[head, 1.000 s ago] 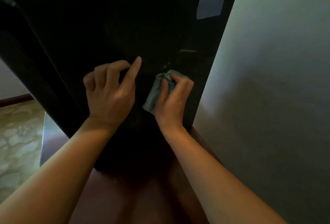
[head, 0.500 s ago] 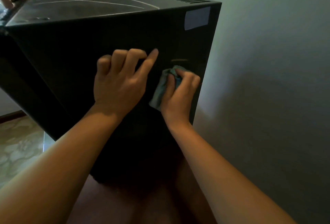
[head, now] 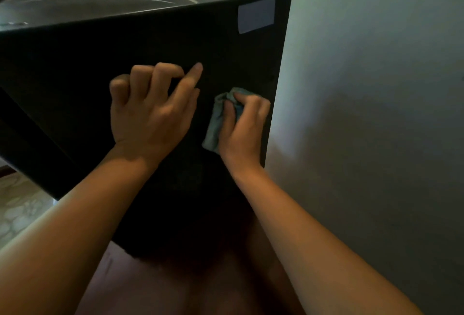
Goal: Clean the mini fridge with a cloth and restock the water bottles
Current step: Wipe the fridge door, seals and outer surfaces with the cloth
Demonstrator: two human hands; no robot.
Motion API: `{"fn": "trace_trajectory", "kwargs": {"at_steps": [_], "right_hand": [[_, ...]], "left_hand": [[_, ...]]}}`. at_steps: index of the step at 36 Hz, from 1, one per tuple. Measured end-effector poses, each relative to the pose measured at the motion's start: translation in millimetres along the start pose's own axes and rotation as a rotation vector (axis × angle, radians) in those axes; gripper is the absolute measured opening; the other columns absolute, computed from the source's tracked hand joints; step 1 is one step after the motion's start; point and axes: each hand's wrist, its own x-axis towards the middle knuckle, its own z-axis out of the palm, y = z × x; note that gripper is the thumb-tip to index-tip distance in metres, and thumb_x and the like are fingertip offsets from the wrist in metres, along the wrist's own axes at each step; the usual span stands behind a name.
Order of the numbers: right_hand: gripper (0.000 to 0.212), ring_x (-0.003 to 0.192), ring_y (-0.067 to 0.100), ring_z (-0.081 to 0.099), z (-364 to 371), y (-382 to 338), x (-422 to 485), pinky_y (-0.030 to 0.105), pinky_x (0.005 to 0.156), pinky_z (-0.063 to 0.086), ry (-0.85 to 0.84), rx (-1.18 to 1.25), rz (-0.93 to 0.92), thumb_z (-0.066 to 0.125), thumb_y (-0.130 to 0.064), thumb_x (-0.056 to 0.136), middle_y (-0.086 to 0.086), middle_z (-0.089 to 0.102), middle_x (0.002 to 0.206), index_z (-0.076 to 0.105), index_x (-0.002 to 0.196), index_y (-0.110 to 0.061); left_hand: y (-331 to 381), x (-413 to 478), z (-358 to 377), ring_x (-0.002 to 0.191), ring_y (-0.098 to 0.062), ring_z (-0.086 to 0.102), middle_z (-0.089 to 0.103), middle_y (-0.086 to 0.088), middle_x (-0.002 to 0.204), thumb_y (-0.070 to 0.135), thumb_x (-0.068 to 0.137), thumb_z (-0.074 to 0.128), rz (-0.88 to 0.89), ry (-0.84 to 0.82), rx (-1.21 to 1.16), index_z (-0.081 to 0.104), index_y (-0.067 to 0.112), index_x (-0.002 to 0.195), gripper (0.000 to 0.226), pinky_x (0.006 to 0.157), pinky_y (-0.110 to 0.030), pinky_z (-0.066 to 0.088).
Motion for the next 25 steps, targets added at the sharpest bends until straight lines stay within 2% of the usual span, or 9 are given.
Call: {"fn": "trace_trajectory", "kwargs": {"at_steps": [3,6,9,12,14,17,21,25], "right_hand": [[0.023,0.108,0.011,0.049,3,-10,13,0.01,0.091,0.043,0.072,0.05,-0.064,0.058,-0.022,0.1,0.009,0.044,0.12,0.054,0.116,-0.007],[0.02,0.11,0.014,0.052,4,-6,14,0.017,0.093,0.046,0.148,0.064,-0.015,0.058,-0.021,0.1,0.01,0.047,0.119,0.054,0.115,-0.009],[0.015,0.107,0.011,0.05,5,11,-3,0.013,0.091,0.044,0.156,0.044,0.093,0.059,-0.019,0.1,0.003,0.044,0.118,0.053,0.113,-0.012],[0.016,0.106,0.003,0.048,4,30,-21,0.009,0.091,0.042,0.094,0.06,0.281,0.057,-0.022,0.101,-0.006,0.039,0.118,0.048,0.115,-0.02],[0.017,0.105,-0.002,0.048,3,37,-29,0.007,0.09,0.042,0.056,0.063,0.336,0.056,-0.024,0.102,-0.007,0.038,0.118,0.046,0.116,-0.024],[0.019,0.106,-0.007,0.045,3,35,-31,0.004,0.091,0.039,0.045,0.042,0.232,0.058,-0.021,0.1,-0.004,0.04,0.12,0.048,0.116,-0.023],[0.023,0.109,0.006,0.046,9,36,-30,0.013,0.094,0.042,0.012,0.032,0.05,0.061,-0.016,0.098,0.008,0.044,0.122,0.05,0.118,-0.012],[0.016,0.104,0.003,0.047,8,50,-34,0.01,0.091,0.041,0.111,0.046,0.201,0.059,-0.018,0.1,0.0,0.043,0.117,0.048,0.111,-0.022]], "left_hand": [[0,0,2,0.105,-0.032,0.036,0.043,-0.008,0.122,0.04,0.106,0.046,-0.014,-0.024,0.009,0.05,0.021,0.143,0.041,0.078,-0.043,0.025],[1,-1,3,0.106,-0.033,0.035,0.041,-0.008,0.122,0.044,0.105,0.046,-0.022,-0.042,0.025,0.048,0.021,0.144,0.045,0.078,-0.043,0.024],[4,-1,4,0.107,-0.033,0.035,0.04,-0.009,0.122,0.046,0.104,0.045,-0.016,-0.073,0.028,0.046,0.021,0.145,0.048,0.078,-0.043,0.024],[10,-3,6,0.106,-0.033,0.035,0.037,-0.009,0.123,0.047,0.103,0.046,0.014,-0.096,0.063,0.044,0.02,0.147,0.051,0.079,-0.042,0.025],[14,-4,7,0.106,-0.034,0.034,0.036,-0.011,0.123,0.047,0.102,0.048,0.041,-0.125,0.068,0.043,0.018,0.148,0.054,0.08,-0.043,0.025],[19,-4,9,0.104,-0.034,0.034,0.042,-0.012,0.123,0.047,0.103,0.046,0.071,-0.147,0.083,0.042,0.017,0.148,0.055,0.08,-0.043,0.025],[19,-6,11,0.103,-0.034,0.035,0.053,-0.014,0.12,0.048,0.103,0.046,0.069,-0.13,0.091,0.046,0.016,0.147,0.053,0.079,-0.043,0.025],[17,-7,10,0.104,-0.034,0.034,0.043,-0.013,0.123,0.048,0.103,0.046,0.075,-0.13,0.104,0.045,0.017,0.147,0.054,0.08,-0.043,0.024]]}}
